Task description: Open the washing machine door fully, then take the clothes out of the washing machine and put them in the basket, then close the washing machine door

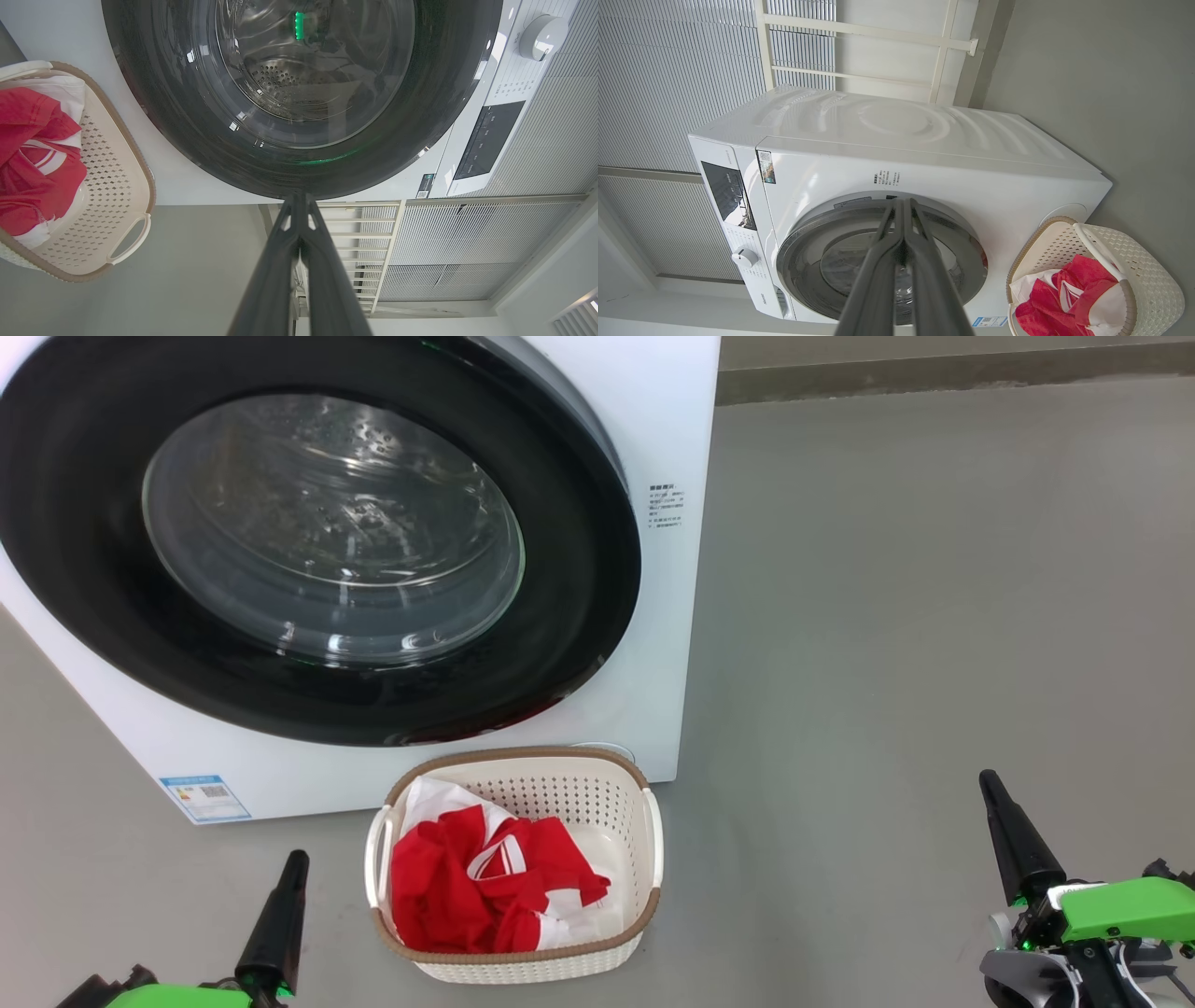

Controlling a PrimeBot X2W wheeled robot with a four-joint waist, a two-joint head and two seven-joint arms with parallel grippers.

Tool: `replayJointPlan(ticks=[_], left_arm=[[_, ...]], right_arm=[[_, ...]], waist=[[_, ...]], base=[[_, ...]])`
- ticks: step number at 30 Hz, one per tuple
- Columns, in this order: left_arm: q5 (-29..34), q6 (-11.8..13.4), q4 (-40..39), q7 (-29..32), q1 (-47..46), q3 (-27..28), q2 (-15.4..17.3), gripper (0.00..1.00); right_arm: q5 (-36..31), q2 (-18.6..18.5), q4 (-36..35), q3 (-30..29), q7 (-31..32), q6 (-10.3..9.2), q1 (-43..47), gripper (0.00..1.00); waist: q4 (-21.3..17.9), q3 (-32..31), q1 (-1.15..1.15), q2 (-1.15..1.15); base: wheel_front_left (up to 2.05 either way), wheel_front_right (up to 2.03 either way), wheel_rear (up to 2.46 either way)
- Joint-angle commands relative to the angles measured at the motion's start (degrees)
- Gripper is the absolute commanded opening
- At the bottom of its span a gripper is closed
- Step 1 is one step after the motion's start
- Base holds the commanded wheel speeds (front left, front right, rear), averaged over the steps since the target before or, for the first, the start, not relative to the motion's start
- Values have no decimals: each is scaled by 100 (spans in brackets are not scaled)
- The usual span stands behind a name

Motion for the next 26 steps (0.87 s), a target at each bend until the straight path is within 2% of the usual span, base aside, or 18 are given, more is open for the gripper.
replayJointPlan(ticks=[1, 26], left_arm=[[42, -40, -119, 17, -237, 213, 44, 0], [52, -40, -118, 27, -238, 226, 35, 0]], right_arm=[[-5, -75, -144, 82, 27, 2, -243, 0], [-11, -70, -143, 74, 34, 2, -244, 0]], waist=[[0, 0, 0, 0], [0, 0, 0, 0]], base=[[0, 0, 0], [0, 0, 0]])
